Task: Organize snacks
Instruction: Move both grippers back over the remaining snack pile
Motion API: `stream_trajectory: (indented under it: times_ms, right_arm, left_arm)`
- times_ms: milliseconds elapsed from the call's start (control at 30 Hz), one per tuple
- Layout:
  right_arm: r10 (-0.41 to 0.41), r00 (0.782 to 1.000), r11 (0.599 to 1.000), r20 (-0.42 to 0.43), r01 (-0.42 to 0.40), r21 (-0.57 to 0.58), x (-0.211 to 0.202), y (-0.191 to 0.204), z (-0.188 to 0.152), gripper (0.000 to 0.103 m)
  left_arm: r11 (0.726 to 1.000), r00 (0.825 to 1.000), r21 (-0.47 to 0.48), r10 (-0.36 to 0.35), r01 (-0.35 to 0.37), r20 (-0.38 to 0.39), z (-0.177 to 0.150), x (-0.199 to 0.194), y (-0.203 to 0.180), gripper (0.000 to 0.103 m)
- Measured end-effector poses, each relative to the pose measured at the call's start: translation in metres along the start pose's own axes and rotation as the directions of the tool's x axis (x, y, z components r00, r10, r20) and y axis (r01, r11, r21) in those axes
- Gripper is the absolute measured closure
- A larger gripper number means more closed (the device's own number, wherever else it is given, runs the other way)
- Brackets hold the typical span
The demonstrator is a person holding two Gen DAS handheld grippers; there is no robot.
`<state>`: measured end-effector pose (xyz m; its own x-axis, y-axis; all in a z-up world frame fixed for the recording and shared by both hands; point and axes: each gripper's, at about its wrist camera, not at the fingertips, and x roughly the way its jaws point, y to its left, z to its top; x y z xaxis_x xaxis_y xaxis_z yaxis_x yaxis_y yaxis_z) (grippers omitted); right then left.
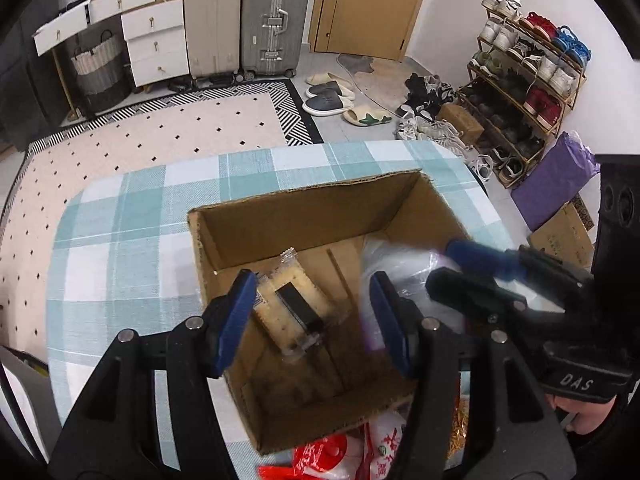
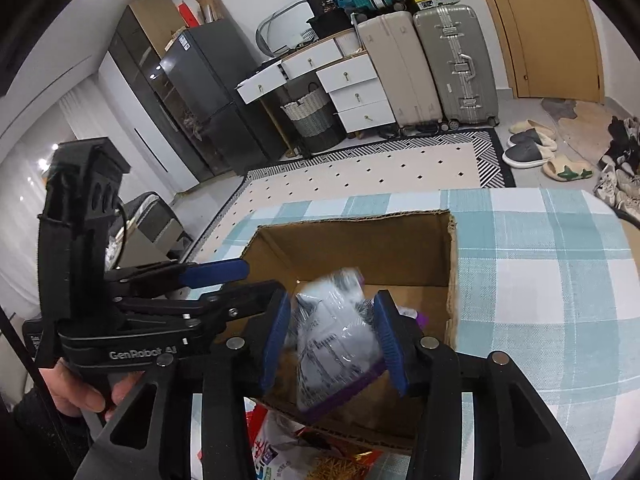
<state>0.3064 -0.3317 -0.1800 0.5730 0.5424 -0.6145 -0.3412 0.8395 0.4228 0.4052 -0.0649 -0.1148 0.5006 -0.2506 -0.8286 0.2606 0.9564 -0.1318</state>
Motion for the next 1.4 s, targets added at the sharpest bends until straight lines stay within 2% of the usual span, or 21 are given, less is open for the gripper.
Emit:
stream_trajectory:
  times_ms: [33, 100, 200, 333, 400, 467, 600, 667, 733, 800, 833, 867, 900, 967, 1067, 1233, 1300, 1400]
  right_arm:
    - [-0.019, 1.000, 1.000, 0.016, 0.020, -0.018, -0.005, 0.003, 0.000, 0.049]
    - [-0.020, 0.999, 0.999, 0.047, 0.022, -0.043, -0.016, 0.008, 0.001, 0.049]
    - [-0.017, 0.997, 0.998, 0.078, 0.022, -0.053, -0.035, 0.016, 0.002, 0.049]
    - [0.001, 0.994, 0.998, 0.114, 0.006, -0.065, -0.062, 0.031, -0.002, 0.048]
    - [0.005, 0.990, 0.997, 0.138, 0.006, -0.079, -0.076, 0.039, -0.005, 0.044]
    - [0.002, 0.986, 0.995, 0.168, 0.014, -0.095, -0.093, 0.047, -0.010, 0.037]
    - [0.004, 0.975, 0.991, 0.222, 0.026, -0.134, -0.125, 0.067, -0.025, 0.030]
    - [-0.002, 0.967, 0.988, 0.253, 0.041, -0.149, -0.141, 0.077, -0.037, 0.022]
    - [-0.004, 0.960, 0.986, 0.278, 0.050, -0.158, -0.155, 0.085, -0.049, 0.022]
    - [0.004, 0.956, 0.984, 0.294, 0.048, -0.171, -0.168, 0.092, -0.061, 0.020]
    - [0.002, 0.951, 0.982, 0.310, 0.057, -0.181, -0.177, 0.097, -0.071, 0.015]
    - [-0.003, 0.948, 0.980, 0.319, 0.066, -0.188, -0.181, 0.100, -0.077, 0.008]
    - [-0.009, 0.943, 0.977, 0.334, 0.080, -0.200, -0.188, 0.106, -0.086, 0.006]
    - [-0.006, 0.926, 0.969, 0.377, 0.098, -0.225, -0.201, 0.115, -0.104, 0.004]
    - [-0.008, 0.907, 0.968, 0.421, 0.112, -0.223, -0.217, 0.120, -0.125, 0.001]
    - [0.009, 0.902, 0.973, 0.433, 0.092, -0.213, -0.231, 0.126, -0.156, 0.001]
    - [0.008, 0.899, 0.976, 0.439, 0.088, -0.197, -0.234, 0.126, -0.164, 0.001]
    - [0.008, 0.895, 0.981, 0.447, 0.079, -0.176, -0.236, 0.126, -0.179, 0.001]
  left_arm:
    - [1.000, 1.000, -0.003, 0.006, -0.006, 0.014, -0.001, -0.003, 0.000, 0.040]
    - [1.000, 0.999, -0.007, 0.010, -0.010, 0.039, -0.006, -0.018, -0.001, 0.032]
    - [1.000, 0.996, -0.008, 0.018, -0.017, 0.083, -0.016, -0.049, -0.007, 0.029]
    - [0.998, 0.988, 0.006, 0.063, -0.065, 0.139, -0.033, -0.089, -0.014, 0.024]
    - [0.997, 0.983, 0.019, 0.071, -0.076, 0.171, -0.044, -0.111, -0.016, 0.023]
    - [0.995, 0.977, 0.022, 0.088, -0.094, 0.194, -0.055, -0.131, -0.018, 0.023]
    - [0.996, 0.967, 0.005, 0.090, -0.094, 0.237, -0.076, -0.170, -0.021, 0.021]
    - [0.996, 0.961, -0.005, 0.092, -0.094, 0.260, -0.086, -0.186, -0.021, 0.020]
    - [0.995, 0.952, -0.005, 0.100, -0.103, 0.291, -0.099, -0.204, -0.025, 0.017]
    - [0.992, 0.934, 0.001, 0.120, -0.128, 0.335, -0.114, -0.224, -0.030, 0.013]
    - [0.989, 0.925, -0.001, 0.137, -0.146, 0.355, -0.121, -0.232, -0.033, 0.011]
    - [0.985, 0.907, -0.007, 0.163, -0.174, 0.387, -0.130, -0.243, -0.038, 0.005]
    - [0.983, 0.895, -0.008, 0.168, -0.181, 0.413, -0.139, -0.253, -0.042, 0.001]
    - [0.982, 0.871, -0.004, 0.172, -0.191, 0.459, -0.156, -0.273, -0.051, 0.001]
    - [0.980, 0.847, -0.007, 0.177, -0.201, 0.502, -0.177, -0.298, -0.063, 0.001]
    - [0.977, 0.822, -0.025, 0.190, -0.210, 0.537, -0.205, -0.329, -0.068, 0.001]
    - [0.971, 0.812, -0.030, 0.215, -0.238, 0.543, -0.221, -0.338, -0.071, 0.001]
    - [0.966, 0.805, -0.051, 0.240, -0.253, 0.543, -0.238, -0.350, -0.070, 0.001]
